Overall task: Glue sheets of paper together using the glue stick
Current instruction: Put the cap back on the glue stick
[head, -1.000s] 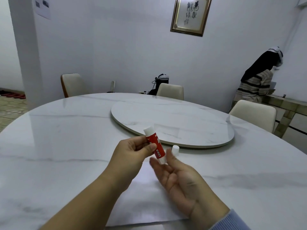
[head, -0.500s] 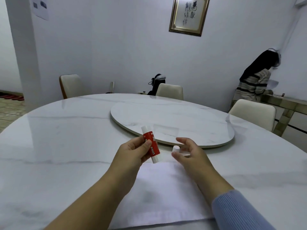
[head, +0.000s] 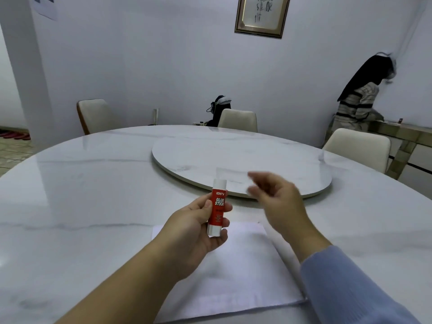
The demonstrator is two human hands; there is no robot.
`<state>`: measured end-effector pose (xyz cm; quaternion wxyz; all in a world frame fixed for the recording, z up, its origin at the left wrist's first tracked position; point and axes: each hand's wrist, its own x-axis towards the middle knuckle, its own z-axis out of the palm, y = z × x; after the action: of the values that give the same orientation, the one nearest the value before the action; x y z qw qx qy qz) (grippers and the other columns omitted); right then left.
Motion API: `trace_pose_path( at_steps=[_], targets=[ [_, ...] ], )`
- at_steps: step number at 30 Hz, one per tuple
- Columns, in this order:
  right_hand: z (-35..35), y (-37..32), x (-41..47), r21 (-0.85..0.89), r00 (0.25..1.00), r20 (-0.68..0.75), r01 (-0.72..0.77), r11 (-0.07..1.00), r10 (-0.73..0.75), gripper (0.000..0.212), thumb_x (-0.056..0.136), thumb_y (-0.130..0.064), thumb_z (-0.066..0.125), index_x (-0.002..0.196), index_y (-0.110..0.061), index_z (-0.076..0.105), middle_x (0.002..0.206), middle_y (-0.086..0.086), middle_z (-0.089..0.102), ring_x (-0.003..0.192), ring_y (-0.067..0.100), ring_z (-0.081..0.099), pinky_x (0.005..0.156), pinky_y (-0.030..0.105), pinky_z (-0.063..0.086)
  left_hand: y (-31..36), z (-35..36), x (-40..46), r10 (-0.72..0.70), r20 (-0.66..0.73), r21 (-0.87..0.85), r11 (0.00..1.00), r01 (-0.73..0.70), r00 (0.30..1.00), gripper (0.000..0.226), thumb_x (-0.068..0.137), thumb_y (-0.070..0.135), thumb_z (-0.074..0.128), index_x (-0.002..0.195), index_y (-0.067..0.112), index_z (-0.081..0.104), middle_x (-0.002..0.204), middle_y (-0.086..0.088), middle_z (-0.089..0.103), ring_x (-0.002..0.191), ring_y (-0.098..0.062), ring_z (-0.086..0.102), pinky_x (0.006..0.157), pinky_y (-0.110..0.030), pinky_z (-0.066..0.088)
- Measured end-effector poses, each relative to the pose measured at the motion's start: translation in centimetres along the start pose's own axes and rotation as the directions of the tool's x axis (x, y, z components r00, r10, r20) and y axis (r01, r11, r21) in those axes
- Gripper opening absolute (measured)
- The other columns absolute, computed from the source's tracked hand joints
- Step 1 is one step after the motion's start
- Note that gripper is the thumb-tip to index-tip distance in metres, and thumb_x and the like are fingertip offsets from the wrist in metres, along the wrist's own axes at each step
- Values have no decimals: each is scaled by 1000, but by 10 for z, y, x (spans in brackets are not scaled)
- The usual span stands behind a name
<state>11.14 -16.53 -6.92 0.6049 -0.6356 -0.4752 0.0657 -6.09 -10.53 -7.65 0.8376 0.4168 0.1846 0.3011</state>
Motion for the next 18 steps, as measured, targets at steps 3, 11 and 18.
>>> trace_pose_path(
  at_steps=[3,11,18],
  targets=[
    [-4,-39,-10,324,999,15,41,945,-49,24,70,-24,76,93,-31,73,89,-7,76,87,4,70,73,11,53,-1,1,0,-18,11,37,999,18,1000,32,99,13,38,110,9,68,76,-6,72,56,-15,59,52,-29,50],
    [2,-49,-21,262,976,214,-84,961,27,17,76,-19,73,92,-24,76,79,-6,76,77,5,70,72,15,54,-9,5,-4,-73,48,122,990,67,996,32,99,16,38,112,11,67,79,-7,70,61,-17,58,53,-29,49],
    [5,-44,-18,448,950,267,-273,852,164,33,68,-37,68,92,-15,75,93,0,77,81,15,72,75,27,58,-6,8,-4,-67,78,-32,997,70,995,30,98,12,38,104,4,66,73,-11,70,53,-17,58,47,-27,47]
  ],
)
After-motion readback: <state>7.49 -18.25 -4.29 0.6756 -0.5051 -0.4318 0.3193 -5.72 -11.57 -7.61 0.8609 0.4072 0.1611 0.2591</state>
